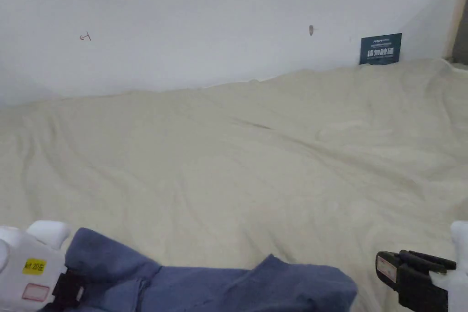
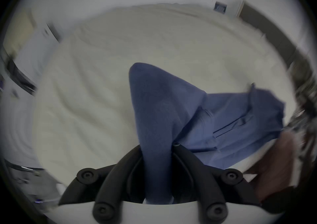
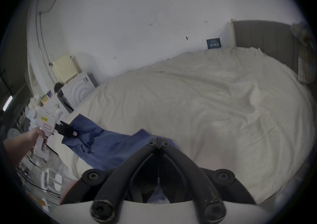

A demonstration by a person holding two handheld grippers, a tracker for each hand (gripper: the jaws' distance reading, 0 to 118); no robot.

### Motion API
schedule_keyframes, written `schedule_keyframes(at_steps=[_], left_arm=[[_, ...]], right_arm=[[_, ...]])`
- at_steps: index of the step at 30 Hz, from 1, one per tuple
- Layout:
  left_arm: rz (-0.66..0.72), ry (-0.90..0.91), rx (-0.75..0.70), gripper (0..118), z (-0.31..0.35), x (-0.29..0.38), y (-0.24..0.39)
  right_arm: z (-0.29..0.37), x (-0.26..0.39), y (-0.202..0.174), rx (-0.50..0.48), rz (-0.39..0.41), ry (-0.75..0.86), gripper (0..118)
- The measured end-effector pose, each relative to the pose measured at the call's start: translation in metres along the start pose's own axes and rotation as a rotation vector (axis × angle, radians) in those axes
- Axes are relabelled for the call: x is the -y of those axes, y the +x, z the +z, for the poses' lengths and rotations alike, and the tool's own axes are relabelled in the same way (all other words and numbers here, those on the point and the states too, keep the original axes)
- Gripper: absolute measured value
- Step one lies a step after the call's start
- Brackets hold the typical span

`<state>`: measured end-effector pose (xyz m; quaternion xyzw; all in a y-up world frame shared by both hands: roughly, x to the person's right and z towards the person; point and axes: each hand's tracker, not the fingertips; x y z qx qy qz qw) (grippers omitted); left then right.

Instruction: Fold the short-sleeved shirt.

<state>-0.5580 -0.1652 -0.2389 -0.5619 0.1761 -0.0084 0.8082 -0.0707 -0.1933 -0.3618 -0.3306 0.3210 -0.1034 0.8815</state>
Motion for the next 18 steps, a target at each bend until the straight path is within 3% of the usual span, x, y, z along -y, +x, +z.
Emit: schedule_keyframes(at_steps=[4, 7, 12, 13, 14, 15, 16, 18], left_arm=[[0.054, -0.009, 0.154, 13, 0.007, -0.003, 0.03], [0.007, 0.01, 0.296, 13, 0.006, -0.018, 0.086], [-0.06, 0.007, 0.572, 13, -0.01, -0.05, 0.185], [-0.075, 0.014, 0.635, 18, -0.012, -0.053, 0.199], [-0.1, -0.004, 0.755, 38, -0.017, -0.058, 0.212], [-0.065, -0.054, 0.884, 85, -0.021, -0.059, 0.217], [-0.019, -0.088, 0.943, 114, -0.022, -0.059, 0.221], [0.059, -0.054, 0.976, 115, -0.015, -0.053, 0.215]], right_arm=[[0.006, 0.001, 0.0, 0.007, 0.005, -0.002, 0], [0.013, 0.002, 0.003, 0.013, 0.006, 0.004, 0], [0.022, -0.001, 0.013, 0.009, -0.081, -0.028, 0], [0.024, -0.002, 0.014, 0.01, -0.086, -0.028, 0], [0.026, -0.002, 0.016, 0.015, -0.085, -0.027, 0], [0.026, -0.002, 0.017, 0.018, -0.085, -0.028, 0], [0.026, -0.001, 0.02, 0.022, -0.087, -0.033, 0], [0.024, 0.0, 0.025, 0.03, -0.099, -0.046, 0]])
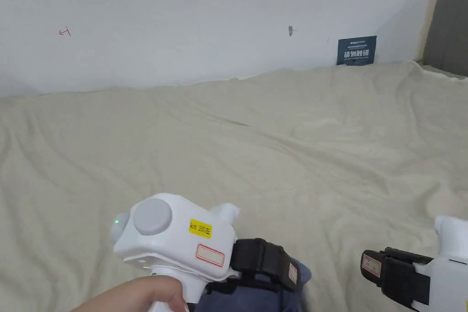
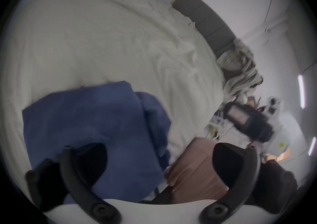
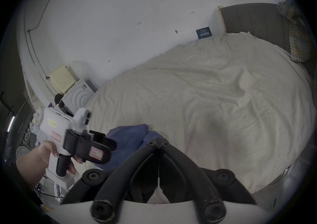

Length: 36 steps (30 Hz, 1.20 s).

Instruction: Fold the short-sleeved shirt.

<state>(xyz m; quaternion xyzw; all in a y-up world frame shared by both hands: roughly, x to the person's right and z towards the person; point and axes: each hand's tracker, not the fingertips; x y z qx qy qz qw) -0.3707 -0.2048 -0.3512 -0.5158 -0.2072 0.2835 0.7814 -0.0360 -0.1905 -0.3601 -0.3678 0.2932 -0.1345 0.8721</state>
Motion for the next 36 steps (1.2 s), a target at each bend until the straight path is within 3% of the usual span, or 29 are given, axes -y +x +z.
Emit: schedule_keyframes(at_steps=[5, 6, 7, 8, 9, 11, 14, 20, 23, 25, 27, 30, 32, 36], left_arm=[[0.005, 0.131, -0.21, 116, 0.06, 0.01, -0.021], [0.015, 0.152, -0.235, 108, 0.07, 0.011, -0.027], [0.011, 0.129, -0.201, 82, 0.077, 0.014, -0.033], [0.016, 0.145, -0.194, 82, 0.084, 0.018, -0.036], [0.009, 0.188, -0.228, 66, 0.085, 0.02, -0.035], [-0.026, 0.238, -0.366, 0, 0.074, 0.023, -0.031], [-0.007, 0.153, -0.243, 0, 0.037, 0.023, -0.034], [-0.002, -0.046, -0.23, 0, -0.07, 0.023, -0.019], [-0.025, 0.033, -0.182, 0, -0.084, 0.027, 0.0], [0.025, 0.049, 0.021, 0, -0.083, 0.025, 0.011], [-0.017, 0.099, 0.086, 0, -0.077, 0.032, 0.028], [-0.188, 0.283, -0.077, 0, -0.036, 0.04, 0.057], [-0.279, 0.508, -0.173, 0, 0.01, 0.057, 0.072], [-0.363, 1.0, -0.466, 0, 0.093, 0.112, 0.083]], right_arm=[[-0.003, 0.0, 0.011, 0.001, -0.043, -0.001, 0], [-0.003, 0.0, 0.011, 0.001, -0.049, -0.002, 0], [-0.004, 0.001, 0.012, 0.002, -0.052, -0.003, 0], [-0.004, 0.002, 0.012, 0.002, -0.055, -0.005, 0], [-0.004, 0.002, 0.012, 0.002, -0.057, -0.008, 0], [-0.005, 0.004, 0.011, -0.001, -0.057, -0.015, 0], [-0.004, 0.005, 0.01, -0.018, -0.065, -0.02, 0], [0.005, 0.004, 0.005, -0.028, -0.057, -0.001, 0], [0.009, 0.004, 0.003, -0.025, -0.038, 0.008, 0], [0.011, 0.003, 0.004, -0.031, -0.046, 0.006, 0], [0.014, 0.002, 0.005, -0.039, -0.053, 0.008, 0], [0.026, 0.003, 0.004, -0.126, -0.066, 0.085, 0], [0.043, 0.001, 0.0, -0.221, -0.059, 0.159, 0], [0.07, -0.003, -0.021, -0.2, 0.083, 0.297, 0]])
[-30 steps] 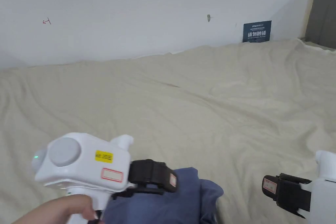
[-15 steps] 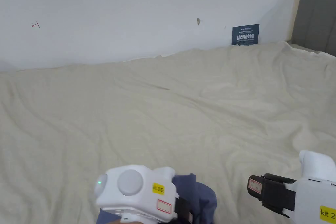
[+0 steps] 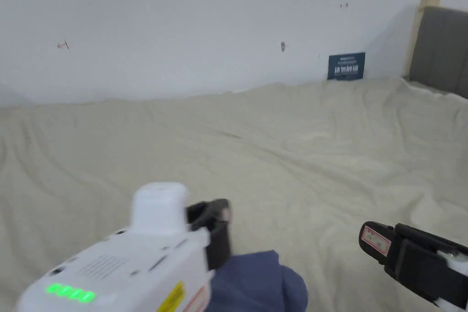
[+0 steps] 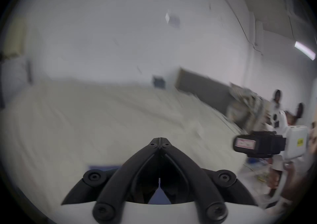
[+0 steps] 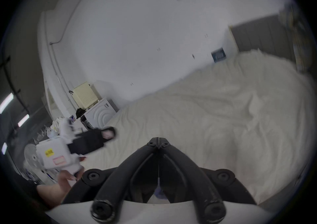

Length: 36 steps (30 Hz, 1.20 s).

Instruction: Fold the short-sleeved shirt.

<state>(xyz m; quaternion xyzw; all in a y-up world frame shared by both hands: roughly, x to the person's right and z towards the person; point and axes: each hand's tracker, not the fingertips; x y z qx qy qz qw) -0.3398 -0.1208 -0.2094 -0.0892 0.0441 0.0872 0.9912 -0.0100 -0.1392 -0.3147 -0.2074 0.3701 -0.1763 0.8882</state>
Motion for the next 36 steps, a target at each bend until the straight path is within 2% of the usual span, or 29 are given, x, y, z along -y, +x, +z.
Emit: schedule_keyframes(at_steps=[3, 4, 7, 9, 11, 13, 14, 17, 24, 27, 29, 31, 32, 34, 36], left_arm=[[0.09, 0.157, -0.209, 0, 0.049, -0.006, -0.029], [0.098, 0.191, -0.254, 0, 0.056, -0.004, -0.036], [-0.008, 0.272, -0.423, 0, 0.077, 0.013, -0.049], [-0.039, 0.223, -0.461, 0, 0.076, 0.026, -0.056], [-0.077, 0.165, -0.474, 0, 0.074, 0.037, -0.062], [-0.139, 0.186, -0.546, 0, 0.076, 0.053, -0.065], [-0.151, 0.2, -0.588, 0, 0.078, 0.061, -0.066], [-0.079, 0.205, -0.545, 0, 0.084, 0.075, -0.074], [-0.037, 0.187, -0.577, 0, 0.086, 0.075, -0.079], [-0.051, 0.199, -0.568, 0, 0.087, 0.069, -0.075], [-0.068, 0.21, -0.565, 0, 0.09, 0.058, -0.072], [-0.107, 0.24, -0.569, 0, 0.096, 0.039, -0.068], [-0.125, 0.248, -0.543, 0, 0.099, 0.027, -0.069], [-0.137, 0.215, -0.515, 0, 0.101, 0.006, -0.072], [-0.115, 0.141, -0.455, 0, 0.098, -0.006, -0.081]], right_arm=[[0.02, -0.002, -0.022, -0.039, 0.139, 0.176, 0], [0.024, -0.001, -0.03, -0.021, 0.188, 0.223, 0], [0.025, 0.011, -0.042, 0.076, 0.321, 0.332, 0], [0.014, 0.023, -0.031, 0.187, 0.347, 0.326, 0], [0.004, 0.036, -0.017, 0.351, 0.308, 0.275, 0], [-0.001, 0.053, -0.008, 0.495, 0.389, 0.284, 0], [-0.001, 0.062, -0.004, 0.52, 0.446, 0.288, 0], [0.003, 0.07, -0.001, 0.448, 0.453, 0.262, 0], [0.011, 0.067, -0.015, 0.429, 0.486, 0.304, 0], [0.011, 0.063, -0.015, 0.415, 0.443, 0.308, 0], [0.014, 0.054, -0.015, 0.35, 0.366, 0.303, 0], [0.018, 0.038, -0.022, 0.314, 0.332, 0.323, 0], [0.02, 0.027, -0.03, 0.302, 0.353, 0.346, 0], [0.015, 0.003, -0.043, 0.199, 0.377, 0.343, 0], [-0.006, -0.018, -0.057, 0.086, 0.418, 0.227, 0]])
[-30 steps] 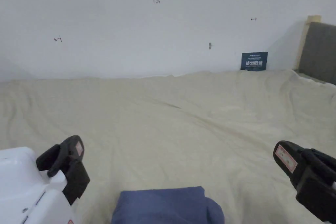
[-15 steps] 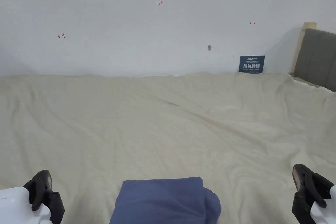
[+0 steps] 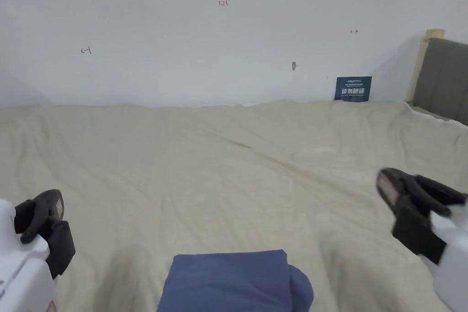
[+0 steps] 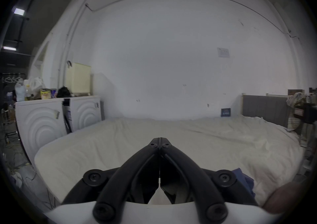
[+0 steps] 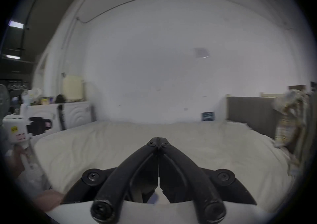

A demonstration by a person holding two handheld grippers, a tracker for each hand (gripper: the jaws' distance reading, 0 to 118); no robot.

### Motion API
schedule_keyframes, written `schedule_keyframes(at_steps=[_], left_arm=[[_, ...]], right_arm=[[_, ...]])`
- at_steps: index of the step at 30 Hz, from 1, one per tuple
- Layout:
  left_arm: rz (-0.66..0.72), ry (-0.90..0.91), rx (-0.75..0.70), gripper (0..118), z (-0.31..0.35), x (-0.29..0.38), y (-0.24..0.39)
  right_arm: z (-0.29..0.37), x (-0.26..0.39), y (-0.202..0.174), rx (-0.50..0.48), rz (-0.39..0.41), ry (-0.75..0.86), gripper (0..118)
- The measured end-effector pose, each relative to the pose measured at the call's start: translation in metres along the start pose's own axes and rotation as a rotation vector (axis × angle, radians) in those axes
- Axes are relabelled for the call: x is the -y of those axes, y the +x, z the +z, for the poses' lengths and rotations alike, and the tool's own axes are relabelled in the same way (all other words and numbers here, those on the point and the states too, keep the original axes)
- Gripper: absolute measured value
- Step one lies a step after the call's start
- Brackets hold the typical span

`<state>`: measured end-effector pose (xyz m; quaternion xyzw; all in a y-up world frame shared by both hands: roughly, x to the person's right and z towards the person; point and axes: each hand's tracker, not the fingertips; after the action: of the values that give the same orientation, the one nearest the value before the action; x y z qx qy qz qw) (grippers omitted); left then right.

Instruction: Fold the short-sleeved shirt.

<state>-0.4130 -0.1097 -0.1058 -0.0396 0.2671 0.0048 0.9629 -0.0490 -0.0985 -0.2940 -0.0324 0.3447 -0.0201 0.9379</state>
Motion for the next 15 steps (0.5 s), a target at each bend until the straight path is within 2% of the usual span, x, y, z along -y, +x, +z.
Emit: schedule_keyframes(at_steps=[1, 4, 5, 7, 8, 10, 11, 13, 15], left_arm=[[0.034, -0.045, 0.042, 0, -0.005, -0.002, -0.005], [0.163, -0.169, 0.087, 0, -0.019, 0.01, -0.016], [0.2, -0.206, 0.093, 0, -0.023, 0.017, -0.019], [0.25, -0.254, 0.104, 0, -0.031, 0.033, -0.024], [0.27, -0.292, 0.102, 0, -0.035, 0.041, -0.024], [0.273, -0.371, 0.12, 0, -0.048, 0.054, -0.024], [0.277, -0.406, 0.162, 0, -0.057, 0.058, -0.025], [0.312, -0.521, 0.244, 0, -0.083, 0.068, -0.029], [0.308, -0.624, 0.317, 0, -0.113, 0.073, -0.03]], right_arm=[[-0.02, -0.008, -0.004, -0.064, 0.012, -0.1, 0], [-0.103, 0.004, -0.02, -0.214, 0.013, -0.665, 0], [-0.126, 0.024, -0.025, -0.238, 0.014, -0.793, 0], [-0.158, 0.06, -0.032, -0.276, 0.04, -0.896, 0], [-0.176, 0.08, -0.034, -0.256, 0.079, -0.976, 0], [-0.204, 0.113, -0.032, -0.139, 0.119, -1.167, 0], [-0.211, 0.129, -0.029, -0.116, 0.117, -1.248, 0], [-0.221, 0.149, -0.021, -0.164, 0.078, -1.307, 0], [-0.224, 0.148, -0.016, -0.162, 0.054, -1.269, 0]])
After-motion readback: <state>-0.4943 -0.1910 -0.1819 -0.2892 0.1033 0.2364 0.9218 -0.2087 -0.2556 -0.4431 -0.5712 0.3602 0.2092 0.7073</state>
